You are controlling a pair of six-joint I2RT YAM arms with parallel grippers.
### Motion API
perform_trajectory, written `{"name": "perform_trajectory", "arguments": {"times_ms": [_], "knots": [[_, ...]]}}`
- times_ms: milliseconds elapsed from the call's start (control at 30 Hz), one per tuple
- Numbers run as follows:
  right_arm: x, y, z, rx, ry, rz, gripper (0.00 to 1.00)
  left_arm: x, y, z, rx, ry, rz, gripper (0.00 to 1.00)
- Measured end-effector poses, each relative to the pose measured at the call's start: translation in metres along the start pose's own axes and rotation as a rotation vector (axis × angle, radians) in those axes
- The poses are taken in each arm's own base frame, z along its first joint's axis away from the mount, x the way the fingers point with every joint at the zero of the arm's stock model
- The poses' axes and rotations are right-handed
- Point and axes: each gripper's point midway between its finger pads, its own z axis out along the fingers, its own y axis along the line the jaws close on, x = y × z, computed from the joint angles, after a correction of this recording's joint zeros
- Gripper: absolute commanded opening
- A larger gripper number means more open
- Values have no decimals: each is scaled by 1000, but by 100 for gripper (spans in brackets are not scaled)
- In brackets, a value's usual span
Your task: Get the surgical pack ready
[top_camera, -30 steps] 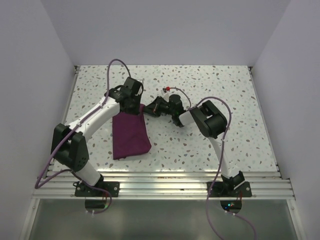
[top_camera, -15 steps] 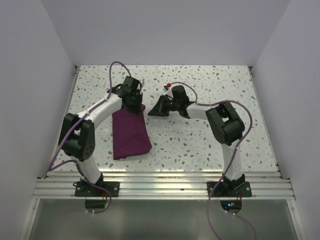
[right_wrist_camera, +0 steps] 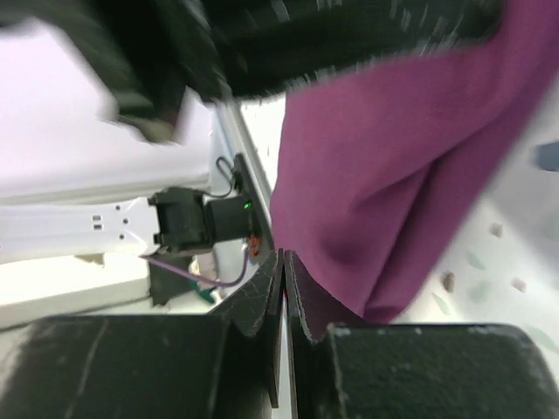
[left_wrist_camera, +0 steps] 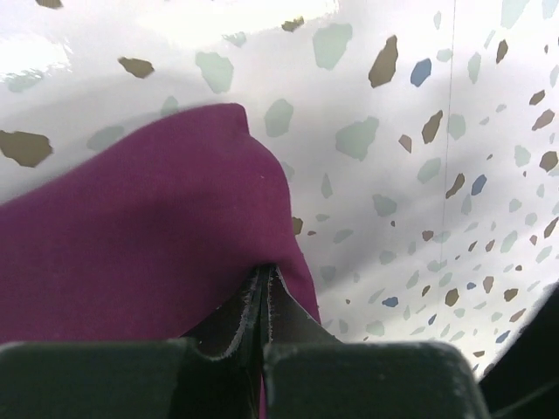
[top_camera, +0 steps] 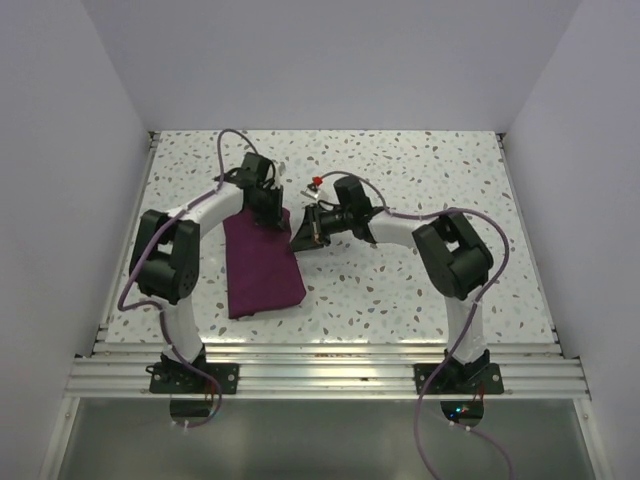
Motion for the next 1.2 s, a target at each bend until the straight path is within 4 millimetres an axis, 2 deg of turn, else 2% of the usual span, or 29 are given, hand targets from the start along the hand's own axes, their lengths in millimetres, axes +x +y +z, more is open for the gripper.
{"name": "perform_trajectory", "arguments": {"times_ms": [200, 400, 533, 667, 867, 1067, 1200], "knots": [[20, -9, 33, -65, 73, 52, 6, -12, 8, -2, 8, -18, -24, 0], [11, -16, 44, -100, 69, 74, 5, -10, 9, 5, 22, 0, -33, 0], [14, -20, 43, -110, 60, 77, 5, -14, 9, 8, 43, 6, -43, 0], [35, -41, 39, -88, 74, 121, 4, -17, 7, 9, 66, 6, -56, 0], [62, -44, 23, -79, 83, 134, 4, -25, 8, 8, 91, -8, -87, 0], [80, -45, 12, -66, 94, 137, 5, -44, 8, 7, 122, -63, -117, 0], [85, -48, 12, -57, 108, 137, 5, -61, 7, 16, 144, -97, -134, 0]]}}
